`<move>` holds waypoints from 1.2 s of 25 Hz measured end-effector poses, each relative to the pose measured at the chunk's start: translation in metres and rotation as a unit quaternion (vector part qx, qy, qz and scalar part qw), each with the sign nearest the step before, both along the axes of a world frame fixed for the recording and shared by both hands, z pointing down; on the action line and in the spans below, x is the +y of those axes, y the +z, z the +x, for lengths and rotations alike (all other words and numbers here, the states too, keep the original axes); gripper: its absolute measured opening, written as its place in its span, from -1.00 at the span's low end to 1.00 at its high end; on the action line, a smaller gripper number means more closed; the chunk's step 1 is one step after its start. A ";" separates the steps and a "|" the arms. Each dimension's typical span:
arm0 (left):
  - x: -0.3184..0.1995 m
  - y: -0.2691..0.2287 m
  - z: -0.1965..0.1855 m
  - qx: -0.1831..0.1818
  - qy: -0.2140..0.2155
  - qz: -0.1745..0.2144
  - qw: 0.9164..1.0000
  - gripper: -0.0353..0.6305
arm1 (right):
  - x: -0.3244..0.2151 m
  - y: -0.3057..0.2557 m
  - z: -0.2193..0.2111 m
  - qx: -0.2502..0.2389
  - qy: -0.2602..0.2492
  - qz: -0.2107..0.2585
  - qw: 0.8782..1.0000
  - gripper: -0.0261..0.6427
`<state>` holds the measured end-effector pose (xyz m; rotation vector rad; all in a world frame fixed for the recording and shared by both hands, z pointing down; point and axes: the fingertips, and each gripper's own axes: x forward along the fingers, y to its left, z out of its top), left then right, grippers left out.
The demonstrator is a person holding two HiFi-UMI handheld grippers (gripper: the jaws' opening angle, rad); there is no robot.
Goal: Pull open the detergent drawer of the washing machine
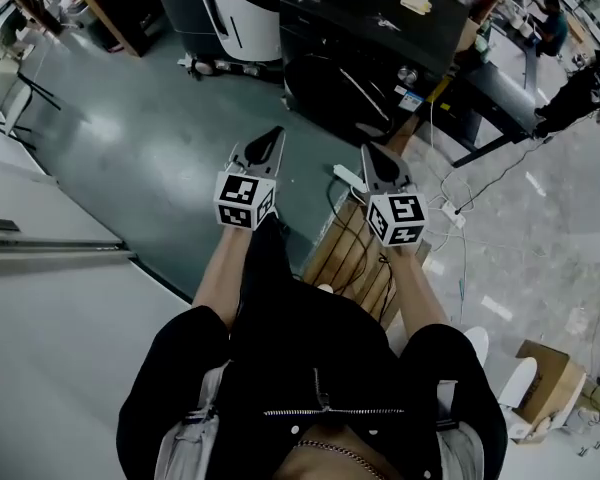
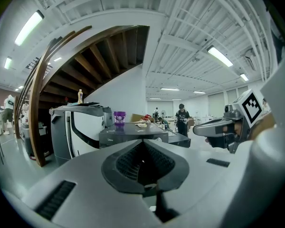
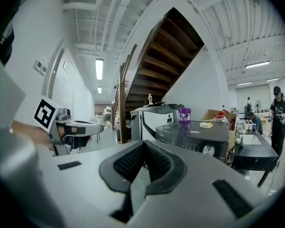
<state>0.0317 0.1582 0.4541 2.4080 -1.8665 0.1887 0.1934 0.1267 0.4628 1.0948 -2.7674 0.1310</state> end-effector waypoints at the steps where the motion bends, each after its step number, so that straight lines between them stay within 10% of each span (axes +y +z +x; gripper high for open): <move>1: -0.013 0.000 -0.008 -0.002 0.004 0.001 1.000 -0.83 | -0.013 0.001 -0.009 0.002 0.001 -0.002 1.000 -0.91; 15: -0.168 -0.049 -0.123 0.003 0.089 -0.038 0.995 -0.83 | -0.166 -0.065 -0.158 0.012 0.040 -0.037 0.998 -0.90; 30: -0.264 -0.055 -0.139 0.006 0.116 -0.047 0.992 -0.83 | -0.255 -0.084 -0.174 0.009 0.073 -0.026 0.997 -0.90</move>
